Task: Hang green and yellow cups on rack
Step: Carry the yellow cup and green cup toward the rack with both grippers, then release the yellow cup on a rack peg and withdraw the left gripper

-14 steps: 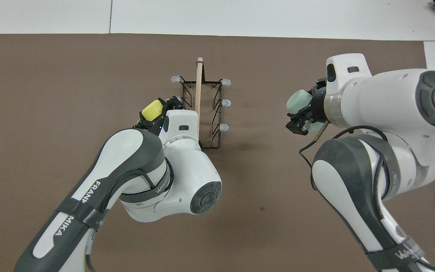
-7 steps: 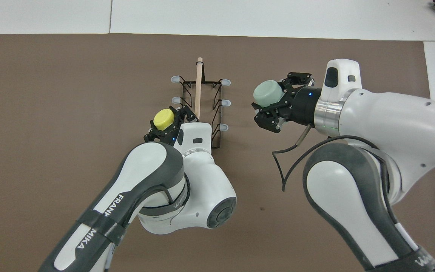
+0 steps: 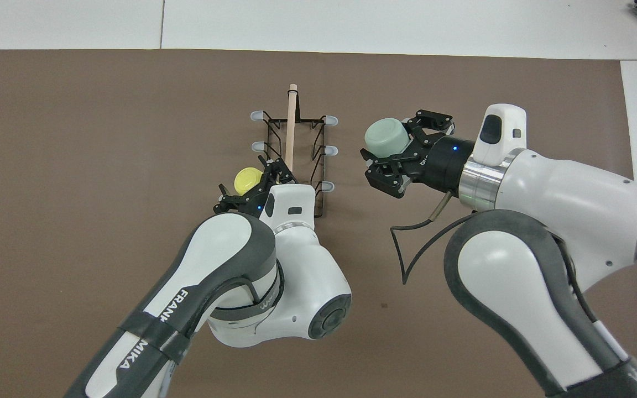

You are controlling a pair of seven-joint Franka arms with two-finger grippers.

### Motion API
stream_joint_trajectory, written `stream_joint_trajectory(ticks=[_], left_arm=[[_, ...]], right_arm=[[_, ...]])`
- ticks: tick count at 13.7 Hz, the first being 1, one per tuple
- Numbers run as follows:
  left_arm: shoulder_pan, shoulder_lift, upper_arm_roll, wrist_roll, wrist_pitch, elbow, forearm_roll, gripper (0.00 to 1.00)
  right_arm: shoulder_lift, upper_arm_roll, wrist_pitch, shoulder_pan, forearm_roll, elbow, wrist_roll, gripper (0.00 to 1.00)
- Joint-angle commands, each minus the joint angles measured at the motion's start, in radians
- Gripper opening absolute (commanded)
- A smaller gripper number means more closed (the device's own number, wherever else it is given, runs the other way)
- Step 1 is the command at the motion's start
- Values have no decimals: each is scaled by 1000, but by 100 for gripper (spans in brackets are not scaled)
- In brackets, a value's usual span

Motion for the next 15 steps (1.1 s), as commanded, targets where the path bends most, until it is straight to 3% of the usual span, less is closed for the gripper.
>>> stream_joint_trajectory(ticks=[1, 7, 10, 15], left_arm=[[54, -39, 7, 242, -11, 55, -124, 100], [275, -79, 4, 779, 30, 117, -387, 100], [421, -126, 4, 1026, 60, 100, -508, 100], [631, -174, 6, 1521, 43, 114, -858, 100]], right_arm=[[-17, 7, 25, 0, 164, -28, -124, 0], [52, 7, 101, 93, 745, -24, -546, 0], [63, 9, 118, 121, 836, -27, -618, 0], [112, 7, 153, 170, 1044, -25, -871, 0]])
